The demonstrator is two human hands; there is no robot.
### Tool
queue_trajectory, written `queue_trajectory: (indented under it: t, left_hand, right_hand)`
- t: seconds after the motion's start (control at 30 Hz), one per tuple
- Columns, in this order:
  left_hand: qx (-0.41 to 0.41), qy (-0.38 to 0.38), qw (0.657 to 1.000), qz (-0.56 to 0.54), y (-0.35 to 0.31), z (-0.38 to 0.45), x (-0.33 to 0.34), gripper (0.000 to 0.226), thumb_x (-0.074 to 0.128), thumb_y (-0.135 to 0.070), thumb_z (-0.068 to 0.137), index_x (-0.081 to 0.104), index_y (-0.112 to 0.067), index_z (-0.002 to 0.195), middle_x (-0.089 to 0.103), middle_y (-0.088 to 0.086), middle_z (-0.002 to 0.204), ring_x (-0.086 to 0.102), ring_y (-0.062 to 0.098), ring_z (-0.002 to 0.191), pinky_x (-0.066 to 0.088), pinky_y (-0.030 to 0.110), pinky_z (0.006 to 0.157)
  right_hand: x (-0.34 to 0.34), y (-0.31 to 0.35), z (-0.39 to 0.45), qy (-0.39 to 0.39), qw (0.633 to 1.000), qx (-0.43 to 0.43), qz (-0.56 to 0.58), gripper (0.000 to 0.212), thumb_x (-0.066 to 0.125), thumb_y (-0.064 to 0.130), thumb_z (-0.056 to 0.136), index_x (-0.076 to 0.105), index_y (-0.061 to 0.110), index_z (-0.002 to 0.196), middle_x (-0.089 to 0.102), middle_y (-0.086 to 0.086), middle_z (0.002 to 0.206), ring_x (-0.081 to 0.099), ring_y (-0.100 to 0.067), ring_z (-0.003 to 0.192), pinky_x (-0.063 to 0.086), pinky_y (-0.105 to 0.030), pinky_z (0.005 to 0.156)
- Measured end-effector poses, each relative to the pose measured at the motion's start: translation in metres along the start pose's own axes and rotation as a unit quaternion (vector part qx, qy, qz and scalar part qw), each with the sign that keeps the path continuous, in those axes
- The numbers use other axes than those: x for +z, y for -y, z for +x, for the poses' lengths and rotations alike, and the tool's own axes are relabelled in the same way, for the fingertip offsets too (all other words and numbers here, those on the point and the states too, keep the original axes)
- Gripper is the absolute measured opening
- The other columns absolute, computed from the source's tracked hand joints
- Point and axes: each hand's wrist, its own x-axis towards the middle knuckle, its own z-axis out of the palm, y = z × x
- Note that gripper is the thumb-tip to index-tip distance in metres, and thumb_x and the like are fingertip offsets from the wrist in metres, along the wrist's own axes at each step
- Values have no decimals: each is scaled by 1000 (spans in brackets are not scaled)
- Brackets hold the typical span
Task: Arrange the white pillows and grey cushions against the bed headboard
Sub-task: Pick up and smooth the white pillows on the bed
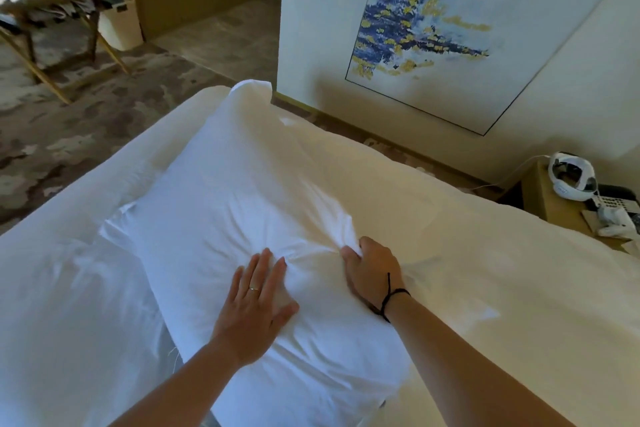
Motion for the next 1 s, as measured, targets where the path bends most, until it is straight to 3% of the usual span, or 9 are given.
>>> queue_trajectory:
  t: [0.1, 0.27, 0.4, 0.53, 0.67, 0.73, 0.87, 0.93, 1.0]
  left_hand:
    - [22, 45, 998, 32, -29, -23, -21, 117, 40, -90, 70, -17, -30, 154, -19, 9, 162, -19, 28, 149, 3, 44, 123]
    - [24, 54, 993, 99, -128, -54, -36, 145, 56, -90, 53, -18, -16, 153, -17, 19, 160, -15, 42, 147, 9, 57, 120]
    - [5, 24, 997, 71, -219, -73, -43, 140, 45, -96, 57, -21, -18, 152, -14, 18, 162, -6, 38, 150, 21, 53, 119]
    - [86, -110, 988, -73, -298, -83, -61, 117, 51, -95, 59, 26, -27, 151, 38, 6, 144, 42, 25, 128, 42, 42, 103]
    - [207, -230, 949, -56, -334, -48, -98, 97, 58, -88, 64, 42, -26, 137, 43, 6, 140, 42, 28, 127, 33, 42, 106]
    - [284, -139, 948, 44, -352, -23, -110, 101, 50, -93, 64, 38, -30, 142, 35, 5, 152, 29, 29, 141, 23, 44, 115]
    - [345, 174, 900, 204, -393, -3, -73, 111, 29, -102, 58, 9, -46, 151, 8, -9, 164, -5, 17, 151, -8, 47, 121]
    - [330, 244, 886, 217, -411, -7, -42, 101, 21, -100, 64, 8, -49, 151, 17, -10, 163, 2, 13, 151, -11, 46, 120]
    - [307, 243, 894, 216, -429, -11, -17, 90, 11, -93, 73, 12, -48, 150, 38, -5, 154, 23, 16, 146, -3, 44, 121]
  right_hand:
    - [-19, -3, -42, -44, 997, -53, 41, 41, 43, 45, 97, 26, 27, 64, 39, 7, 54, 36, -16, 49, 24, -32, 49]
    - [-76, -5, -96, -104, 981, -142, 83, 50, 54, 32, 97, 17, 29, 62, 24, 9, 45, 22, -13, 41, 21, -30, 44]
    - [-149, -37, -134, -107, 975, -181, 70, 47, 54, 32, 97, 24, 24, 62, 28, 8, 46, 29, -18, 43, 28, -32, 47]
    - [-224, -98, -194, -108, 967, -230, -27, 41, 54, 36, 97, 31, 21, 67, 26, 11, 49, 33, -20, 45, 29, -31, 50]
    - [-256, -180, -281, -116, 970, -208, -51, 46, 61, 37, 92, 24, 27, 65, 16, 12, 48, 23, -13, 42, 18, -25, 45]
    - [-248, -224, -321, -92, 981, -157, -66, 54, 64, 40, 90, 20, 27, 62, 14, 9, 46, 22, -14, 43, 16, -25, 44]
    - [-199, -312, -390, -6, 997, 1, -78, 55, 58, 56, 89, 22, 26, 59, 26, 4, 49, 32, -17, 51, 22, -31, 53]
    - [-177, -342, -415, 11, 997, 68, -35, 56, 58, 60, 87, 23, 25, 60, 29, 2, 51, 33, -18, 54, 22, -33, 54]
    - [-165, -357, -428, 14, 997, 82, 5, 58, 57, 65, 85, 23, 25, 61, 30, 3, 51, 33, -17, 53, 21, -30, 52]
